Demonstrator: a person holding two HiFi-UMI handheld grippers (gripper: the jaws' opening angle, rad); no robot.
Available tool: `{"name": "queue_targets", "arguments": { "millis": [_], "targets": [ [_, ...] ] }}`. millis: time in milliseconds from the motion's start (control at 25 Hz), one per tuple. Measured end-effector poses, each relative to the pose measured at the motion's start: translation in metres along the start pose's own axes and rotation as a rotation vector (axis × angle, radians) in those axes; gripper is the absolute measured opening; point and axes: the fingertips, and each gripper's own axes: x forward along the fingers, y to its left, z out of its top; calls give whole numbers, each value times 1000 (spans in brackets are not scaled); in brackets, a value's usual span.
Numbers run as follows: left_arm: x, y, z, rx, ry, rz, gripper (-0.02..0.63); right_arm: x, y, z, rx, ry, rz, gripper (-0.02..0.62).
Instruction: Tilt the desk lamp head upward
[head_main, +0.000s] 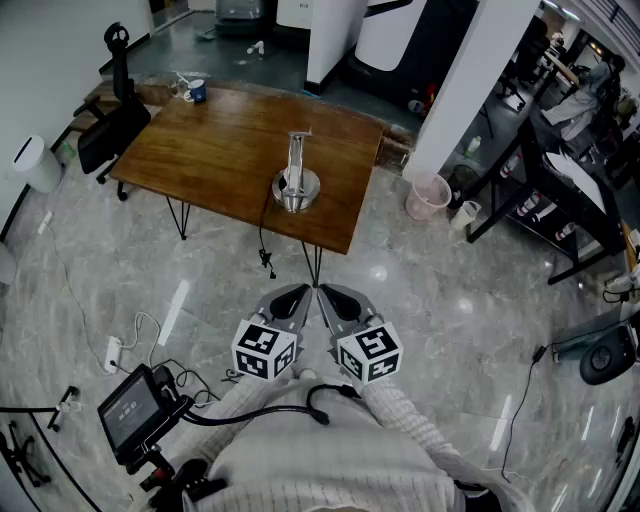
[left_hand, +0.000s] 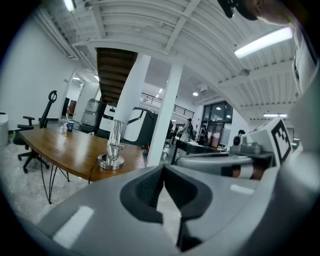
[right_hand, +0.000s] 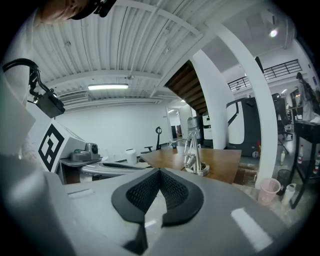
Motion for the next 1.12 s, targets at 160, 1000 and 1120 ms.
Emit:
{"name": "queue_targets", "arguments": {
  "millis": [160,1000,1120],
  "targets": [
    [1,5,5,-1,-9,12,8,6,1,7,-4,-7,12,-2],
    [110,123,62,41,-5,-8,8,135,-96,41,-3,3,0,-2],
    [131,153,86,87,-19,-42,8,168,-116,57,-4,-3,-15,-2]
  ]
}}
